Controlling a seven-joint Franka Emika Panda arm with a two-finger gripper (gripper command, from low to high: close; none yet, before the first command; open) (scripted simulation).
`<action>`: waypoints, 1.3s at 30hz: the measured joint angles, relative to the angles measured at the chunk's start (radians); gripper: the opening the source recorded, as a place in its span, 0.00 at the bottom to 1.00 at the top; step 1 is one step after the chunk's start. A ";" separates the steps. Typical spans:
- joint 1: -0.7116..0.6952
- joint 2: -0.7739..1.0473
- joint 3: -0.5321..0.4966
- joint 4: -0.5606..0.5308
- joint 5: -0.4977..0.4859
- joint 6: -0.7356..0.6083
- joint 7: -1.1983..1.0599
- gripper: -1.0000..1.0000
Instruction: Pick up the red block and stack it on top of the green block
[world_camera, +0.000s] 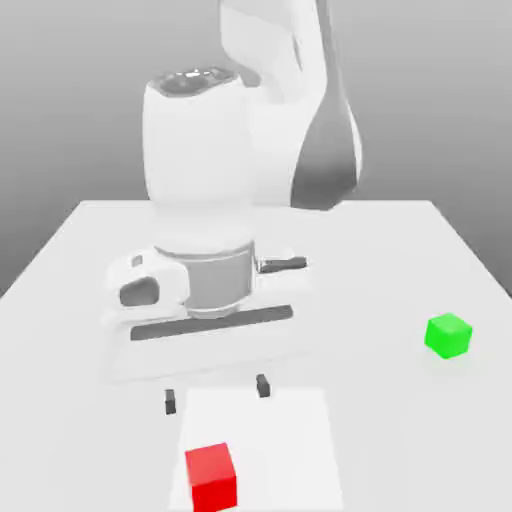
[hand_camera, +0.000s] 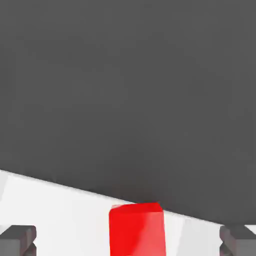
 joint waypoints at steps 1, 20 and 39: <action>-0.003 0.035 -0.001 -0.004 -0.005 0.017 -0.008 0.50; 0.009 0.048 0.045 -0.028 -0.016 0.030 -0.049 0.00; 0.632 -0.223 0.508 -0.360 -0.045 0.098 -0.666 0.00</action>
